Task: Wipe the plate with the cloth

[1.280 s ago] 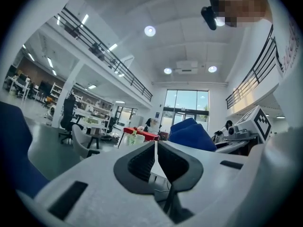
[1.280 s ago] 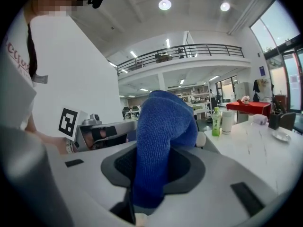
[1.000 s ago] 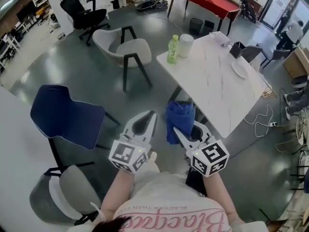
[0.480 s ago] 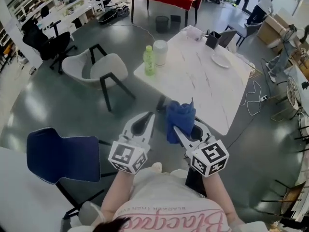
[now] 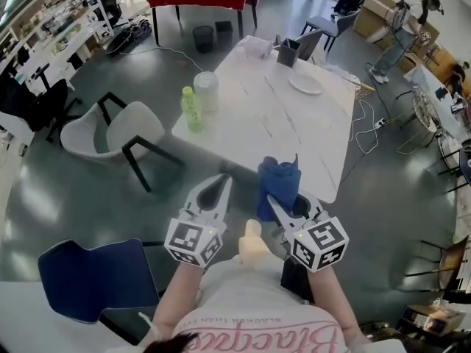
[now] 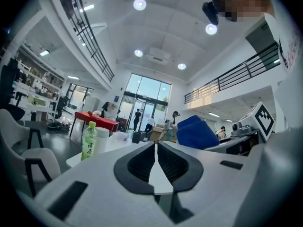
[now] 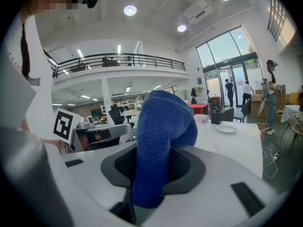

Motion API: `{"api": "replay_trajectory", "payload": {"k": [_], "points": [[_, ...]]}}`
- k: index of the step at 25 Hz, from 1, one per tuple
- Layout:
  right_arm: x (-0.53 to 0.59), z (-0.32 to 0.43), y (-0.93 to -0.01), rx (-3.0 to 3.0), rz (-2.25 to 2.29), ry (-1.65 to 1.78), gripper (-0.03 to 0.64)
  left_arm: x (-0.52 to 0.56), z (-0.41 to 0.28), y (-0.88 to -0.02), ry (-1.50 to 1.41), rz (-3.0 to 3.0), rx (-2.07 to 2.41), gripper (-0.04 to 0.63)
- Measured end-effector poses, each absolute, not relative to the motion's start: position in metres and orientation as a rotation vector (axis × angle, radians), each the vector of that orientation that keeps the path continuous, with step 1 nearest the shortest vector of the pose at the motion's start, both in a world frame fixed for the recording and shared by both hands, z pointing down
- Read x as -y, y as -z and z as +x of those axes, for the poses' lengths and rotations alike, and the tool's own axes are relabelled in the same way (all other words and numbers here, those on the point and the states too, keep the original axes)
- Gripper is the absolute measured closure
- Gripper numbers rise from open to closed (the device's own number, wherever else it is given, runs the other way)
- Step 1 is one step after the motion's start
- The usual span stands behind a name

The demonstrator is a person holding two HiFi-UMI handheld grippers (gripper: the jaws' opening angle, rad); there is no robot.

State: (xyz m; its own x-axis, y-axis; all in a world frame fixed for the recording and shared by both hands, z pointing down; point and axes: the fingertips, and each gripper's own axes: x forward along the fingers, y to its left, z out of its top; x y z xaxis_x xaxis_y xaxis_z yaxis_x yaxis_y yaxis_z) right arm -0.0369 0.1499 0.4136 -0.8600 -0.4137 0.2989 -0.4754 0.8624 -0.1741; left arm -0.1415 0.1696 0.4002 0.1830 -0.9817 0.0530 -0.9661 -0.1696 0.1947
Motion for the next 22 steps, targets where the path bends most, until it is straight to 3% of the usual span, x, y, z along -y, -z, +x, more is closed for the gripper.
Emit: {"api": "replay_trajectory", "payload": {"k": [22], "points": [[0.083,-0.03,-0.412,2.72,0.938,-0.404,0.502,0.075,-0.134,-0.398,0.045,2.439,1.657,0.575]]}}
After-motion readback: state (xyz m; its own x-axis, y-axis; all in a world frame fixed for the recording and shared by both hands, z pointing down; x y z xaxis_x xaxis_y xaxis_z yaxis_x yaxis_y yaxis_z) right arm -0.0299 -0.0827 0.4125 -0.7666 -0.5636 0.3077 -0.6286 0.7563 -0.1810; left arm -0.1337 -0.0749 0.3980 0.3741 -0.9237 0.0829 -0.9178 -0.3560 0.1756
